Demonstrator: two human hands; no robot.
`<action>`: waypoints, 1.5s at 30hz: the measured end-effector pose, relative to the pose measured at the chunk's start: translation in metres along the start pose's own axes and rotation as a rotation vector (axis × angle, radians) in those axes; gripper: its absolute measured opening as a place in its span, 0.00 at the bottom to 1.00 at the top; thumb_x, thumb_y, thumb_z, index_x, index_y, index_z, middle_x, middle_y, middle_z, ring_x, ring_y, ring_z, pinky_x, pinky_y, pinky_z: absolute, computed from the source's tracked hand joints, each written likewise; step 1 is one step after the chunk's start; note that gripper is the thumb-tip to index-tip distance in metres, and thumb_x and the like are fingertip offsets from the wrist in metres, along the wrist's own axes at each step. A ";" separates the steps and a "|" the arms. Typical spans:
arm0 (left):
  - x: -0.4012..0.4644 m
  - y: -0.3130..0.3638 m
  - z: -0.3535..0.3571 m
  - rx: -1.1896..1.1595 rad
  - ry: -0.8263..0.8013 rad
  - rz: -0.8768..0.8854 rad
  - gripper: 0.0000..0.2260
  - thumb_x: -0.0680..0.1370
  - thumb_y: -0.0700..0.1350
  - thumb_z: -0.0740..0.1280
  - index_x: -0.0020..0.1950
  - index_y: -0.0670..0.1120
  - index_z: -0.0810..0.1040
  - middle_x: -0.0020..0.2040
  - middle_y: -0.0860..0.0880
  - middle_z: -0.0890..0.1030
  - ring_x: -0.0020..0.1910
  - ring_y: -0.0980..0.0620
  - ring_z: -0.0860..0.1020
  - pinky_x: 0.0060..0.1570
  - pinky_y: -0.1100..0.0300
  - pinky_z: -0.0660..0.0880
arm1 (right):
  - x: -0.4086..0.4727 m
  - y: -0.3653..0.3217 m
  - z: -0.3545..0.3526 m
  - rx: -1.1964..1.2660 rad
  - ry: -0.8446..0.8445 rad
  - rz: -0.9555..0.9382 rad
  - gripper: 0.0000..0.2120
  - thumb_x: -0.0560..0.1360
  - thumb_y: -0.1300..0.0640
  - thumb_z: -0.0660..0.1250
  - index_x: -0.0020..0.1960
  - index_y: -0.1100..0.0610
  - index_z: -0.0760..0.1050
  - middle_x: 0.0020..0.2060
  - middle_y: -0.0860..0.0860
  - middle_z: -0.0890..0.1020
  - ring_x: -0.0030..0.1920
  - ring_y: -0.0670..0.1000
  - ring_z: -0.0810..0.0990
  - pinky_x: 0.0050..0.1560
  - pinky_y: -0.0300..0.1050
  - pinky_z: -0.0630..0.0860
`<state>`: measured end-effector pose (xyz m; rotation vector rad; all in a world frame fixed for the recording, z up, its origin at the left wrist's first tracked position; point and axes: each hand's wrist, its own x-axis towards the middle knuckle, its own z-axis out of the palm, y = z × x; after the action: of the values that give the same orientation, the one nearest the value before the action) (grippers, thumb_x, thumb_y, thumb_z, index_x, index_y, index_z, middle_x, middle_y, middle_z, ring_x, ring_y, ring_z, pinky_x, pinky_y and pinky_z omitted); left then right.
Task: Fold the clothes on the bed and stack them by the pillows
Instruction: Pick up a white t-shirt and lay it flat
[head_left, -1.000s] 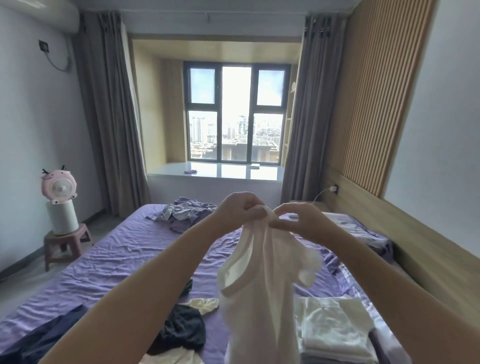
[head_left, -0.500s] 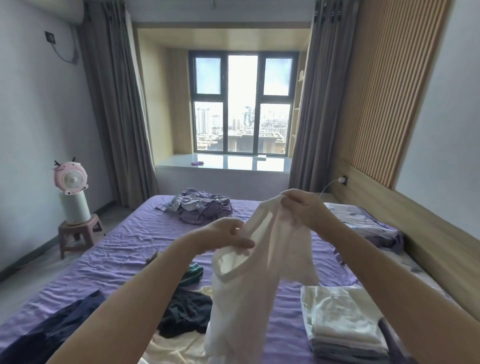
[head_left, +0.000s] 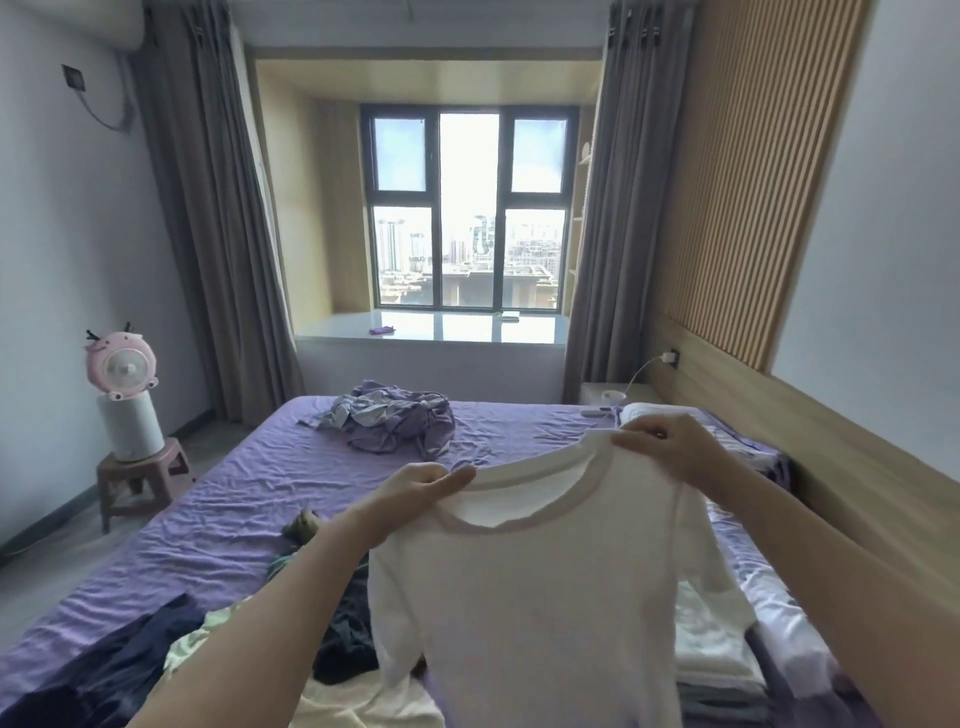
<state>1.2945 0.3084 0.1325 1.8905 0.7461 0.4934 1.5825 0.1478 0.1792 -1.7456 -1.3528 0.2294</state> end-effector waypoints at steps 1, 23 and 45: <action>0.002 0.005 0.001 -0.018 -0.025 0.012 0.23 0.68 0.67 0.70 0.36 0.48 0.70 0.33 0.51 0.69 0.33 0.54 0.68 0.33 0.61 0.63 | -0.003 0.006 -0.004 -0.011 0.039 0.006 0.11 0.72 0.53 0.72 0.31 0.44 0.80 0.28 0.40 0.79 0.31 0.37 0.74 0.34 0.28 0.68; 0.021 -0.002 0.009 0.122 0.309 0.133 0.12 0.71 0.50 0.74 0.38 0.43 0.76 0.37 0.50 0.76 0.36 0.54 0.73 0.36 0.62 0.69 | -0.055 0.030 0.015 -0.214 0.291 -0.078 0.05 0.77 0.59 0.65 0.47 0.60 0.79 0.41 0.53 0.80 0.44 0.53 0.77 0.44 0.39 0.65; -0.058 -0.017 0.005 0.826 0.643 0.798 0.24 0.76 0.61 0.60 0.30 0.44 0.73 0.23 0.51 0.70 0.21 0.49 0.68 0.23 0.63 0.63 | -0.154 -0.004 0.050 -0.559 0.564 -0.223 0.12 0.75 0.56 0.62 0.50 0.63 0.80 0.39 0.58 0.83 0.36 0.59 0.83 0.31 0.52 0.79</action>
<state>1.2508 0.2702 0.1141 2.8475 0.6007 1.5234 1.4893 0.0428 0.0978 -1.8740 -1.2273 -0.7792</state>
